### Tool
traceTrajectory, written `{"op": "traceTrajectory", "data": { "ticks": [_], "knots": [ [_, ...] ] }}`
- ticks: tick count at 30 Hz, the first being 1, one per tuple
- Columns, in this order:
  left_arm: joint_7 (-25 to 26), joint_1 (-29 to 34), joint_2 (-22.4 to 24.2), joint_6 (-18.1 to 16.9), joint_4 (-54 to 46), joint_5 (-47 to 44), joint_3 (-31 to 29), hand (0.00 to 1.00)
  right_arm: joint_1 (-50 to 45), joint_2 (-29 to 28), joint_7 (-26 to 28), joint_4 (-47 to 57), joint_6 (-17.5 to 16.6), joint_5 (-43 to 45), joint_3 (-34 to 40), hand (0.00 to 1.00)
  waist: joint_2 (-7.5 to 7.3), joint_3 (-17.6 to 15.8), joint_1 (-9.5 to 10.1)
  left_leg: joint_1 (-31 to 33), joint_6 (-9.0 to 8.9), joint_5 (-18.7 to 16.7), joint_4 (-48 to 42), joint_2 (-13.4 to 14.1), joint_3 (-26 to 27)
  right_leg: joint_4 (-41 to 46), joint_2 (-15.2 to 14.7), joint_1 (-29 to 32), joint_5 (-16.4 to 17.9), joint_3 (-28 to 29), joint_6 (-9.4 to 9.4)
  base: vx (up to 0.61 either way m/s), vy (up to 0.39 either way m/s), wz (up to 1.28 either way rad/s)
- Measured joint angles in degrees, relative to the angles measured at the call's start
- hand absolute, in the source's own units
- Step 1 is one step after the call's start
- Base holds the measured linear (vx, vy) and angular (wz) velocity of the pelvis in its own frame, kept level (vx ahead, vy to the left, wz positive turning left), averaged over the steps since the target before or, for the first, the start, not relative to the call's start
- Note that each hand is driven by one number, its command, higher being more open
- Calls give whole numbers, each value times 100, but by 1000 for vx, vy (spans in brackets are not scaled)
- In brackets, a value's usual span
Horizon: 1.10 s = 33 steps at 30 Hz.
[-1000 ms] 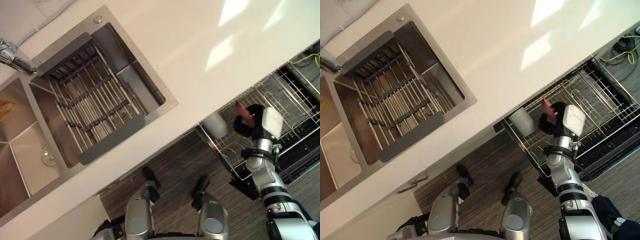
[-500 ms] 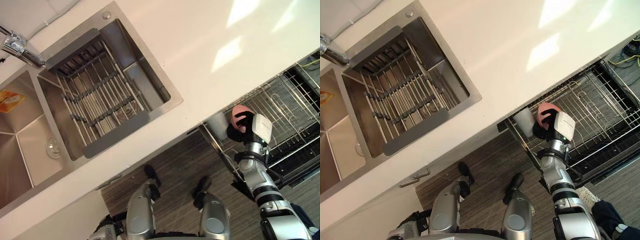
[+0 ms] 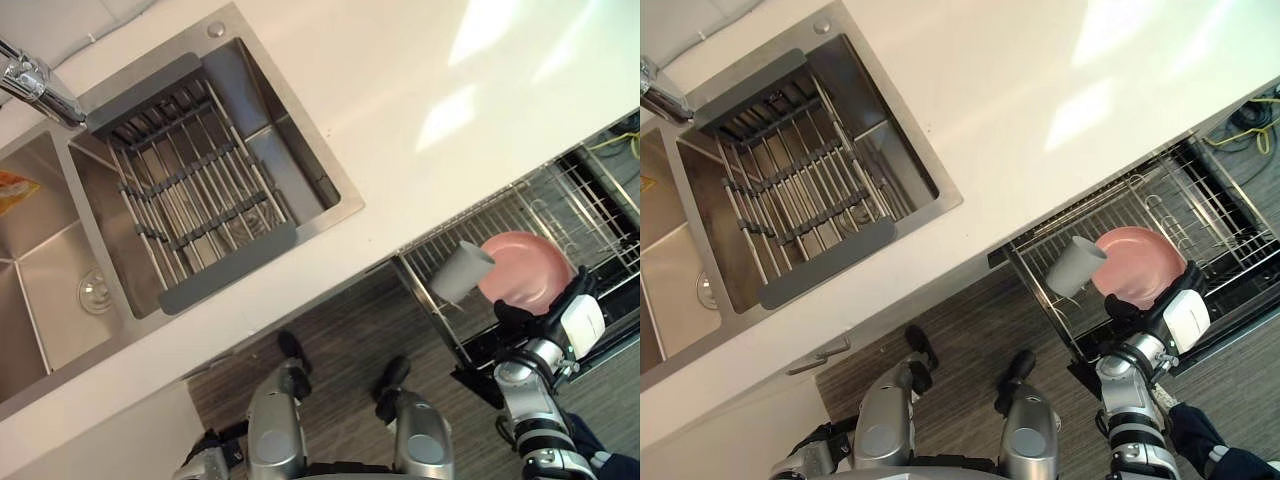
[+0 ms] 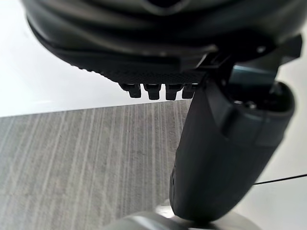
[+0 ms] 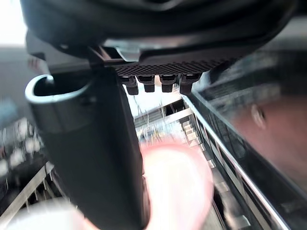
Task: Walk over to the sink, pick up the cup, carry it to the dishwasher, place the cup inside the dishwasher, then close the dishwasher door
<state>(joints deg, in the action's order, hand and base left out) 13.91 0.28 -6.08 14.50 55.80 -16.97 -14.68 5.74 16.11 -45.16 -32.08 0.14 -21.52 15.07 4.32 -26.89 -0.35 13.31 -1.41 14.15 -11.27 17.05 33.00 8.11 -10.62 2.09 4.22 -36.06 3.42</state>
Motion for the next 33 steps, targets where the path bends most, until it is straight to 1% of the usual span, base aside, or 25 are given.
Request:
{"op": "traceTrajectory", "data": {
  "ticks": [2, 4, 6, 8, 10, 13, 15, 18, 20, 21, 22, 23, 24, 26, 27, 28, 29, 30, 31, 33],
  "knots": [
    [0, 96, -2, 8, -16, 2, -165, 100, -286, -110, -39, 425, -163, 2, 179, 100, -88, 49, -70, -109, 58, -104, -3, 38, 85, -121, 98, -143, -1, -15, -1, 19, 17, -2],
    [5, 153, -20, 14, -14, 7, -205, 100, -451, -214, -86, 670, -275, 6, 346, 100, -156, 91, -81, -189, 92, -179, -4, 67, 127, -178, 149, -239, -2, -11, -1, 48, 37, -4],
    [9, 251, -60, 39, -1, 20, -383, 100, -661, -374, -134, 1001, -470, 16, 542, 100, -301, 217, -140, -335, 100, -259, -5, 108, 298, -289, 220, -416, -16, -15, 6, 67, 31, -2],
    [12, 309, -106, 77, 13, 22, -400, 100, -809, -432, -133, 1373, -610, 68, 607, 100, -366, 279, -213, -443, 119, -325, -40, 137, 369, -374, 259, -560, -24, -22, 15, 74, 43, -2],
    [40, 354, -132, 131, 32, 40, -400, 100, -965, -512, -104, 1854, -844, 285, 709, 100, -374, 426, -229, -510, 106, -400, -120, 192, 392, -452, 308, -674, -26, -10, 19, 51, 43, -5],
    [111, 427, -127, 138, 41, 130, -399, 100, -1073, -528, 8, 2399, -1042, 783, 756, 100, -378, 550, -265, -704, 112, -443, -133, 211, 464, -559, 355, -911, -26, -12, 21, 22, 19, -2],
    [121, 470, -127, 154, 59, 131, -398, 100, -1073, -538, 32, 2642, -1127, 1065, 857, 100, -366, 662, -286, -750, 118, -455, -142, 239, 614, -600, 383, -959, -25, -14, 21, 0, 0, 0],
    [131, 577, -124, 220, 79, 130, -394, 100, -1069, -584, 12, 2733, -1157, 1535, 1295, 100, -362, 784, -344, -838, 114, -589, -247, 325, 751, -664, 446, -1113, -24, -52, 24, 6, 40, 5],
    [166, 644, -122, 313, 90, 122, -393, 100, -1087, -642, 10, 2625, -1196, 2348, 1952, 100, -361, 881, -380, -915, 128, -689, -289, 377, 994, -680, 464, -1179, -19, -50, 33, 16, 62, 0],
    [187, 645, -121, 337, 91, 117, -393, 100, -1090, -649, 51, 2521, -1280, 2687, 2170, 100, -364, 883, -383, -948, 128, -698, -288, 376, 1026, -682, 462, -1210, -17, -55, 36, 12, 38, 2],
    [217, 670, -120, 384, 91, 113, -392, 100, -1089, -653, 260, 2239, -1465, 3542, 2593, 100, -372, 918, -393, -997, 125, -720, -288, 375, 1044, -685, 461, -1260, -13, -61, 43, 0, 0, 0],
    [242, 716, -121, 431, 92, 107, -395, 100, -1092, -660, 639, 1848, -1668, 4439, 2957, 100, -394, 966, -430, -1042, 122, -723, -283, 375, 1111, -692, 461, -1311, -9, -70, 48, 0, 0, 0],
    [243, 783, -116, 452, 99, 91, -396, 100, -1094, -675, 989, 1529, -1771, 5124, 3159, 100, -400, 1043, -490, -1052, 122, -723, -266, 377, 1200, -695, 463, -1314, -8, -79, 50, 7, 16, 3],
    [246, 880, -59, 486, 167, -13, -399, 100, -1163, -791, 1651, 983, -1881, 6075, 3329, 100, -367, 1139, -583, -1151, 122, -722, -176, 360, 1343, -696, 466, -1355, -6, -78, 51, 0, 0, 0],
    [249, 883, -10, 501, 260, -16, -399, 100, -1306, -956, 2060, 727, -1900, 6412, 3329, 100, -331, 1162, -605, -1236, 122, -722, -80, 326, 1359, -696, 470, -1410, 2, -85, 57, 0, 0, 0],
    [252, 887, 25, 504, 286, -16, -399, 100, -1367, -1063, 2263, 626, -1901, 6547, 3326, 100, -308, 1176, -609, -1268, 122, -722, -34, 307, 1373, -693, 470, -1428, 10, -101, 60, -16, 31, 4],
    [255, 893, 106, 499, 332, -17, -397, 100, -1447, -1285, 2522, 481, -1904, 6719, 3246, 100, -276, 1195, -609, -1318, 121, -722, 74, 271, 1421, -692, 470, -1438, 46, -135, 83, -28, 47, 12],
    [275, 905, 195, 472, 355, -18, -397, 100, -1482, -1491, 2781, 348, -1917, 6815, 3068, 100, -212, 1233, -602, -1350, 121, -721, 173, 234, 1460, -683, 469, -1423, 75, -164, 112, -29, 58, 16],
    [294, 921, 235, 444, 357, -19, -396, 100, -1492, -1576, 2903, 300, -1917, 6867, 2931, 100, -190, 1247, -596, -1357, 119, -720, 226, 212, 1461, -678, 468, -1420, 78, -172, 114, -26, 73, 17],
    [296, 994, 291, 338, 355, -92, -395, 100, -1485, -1783, 3342, 177, -1908, 6870, 2108, 100, -144, 1278, -488, -1385, 95, -685, 339, 141, 1450, -674, 442, -1421, 103, -195, 76, -11, 68, 10]
  ]
}}
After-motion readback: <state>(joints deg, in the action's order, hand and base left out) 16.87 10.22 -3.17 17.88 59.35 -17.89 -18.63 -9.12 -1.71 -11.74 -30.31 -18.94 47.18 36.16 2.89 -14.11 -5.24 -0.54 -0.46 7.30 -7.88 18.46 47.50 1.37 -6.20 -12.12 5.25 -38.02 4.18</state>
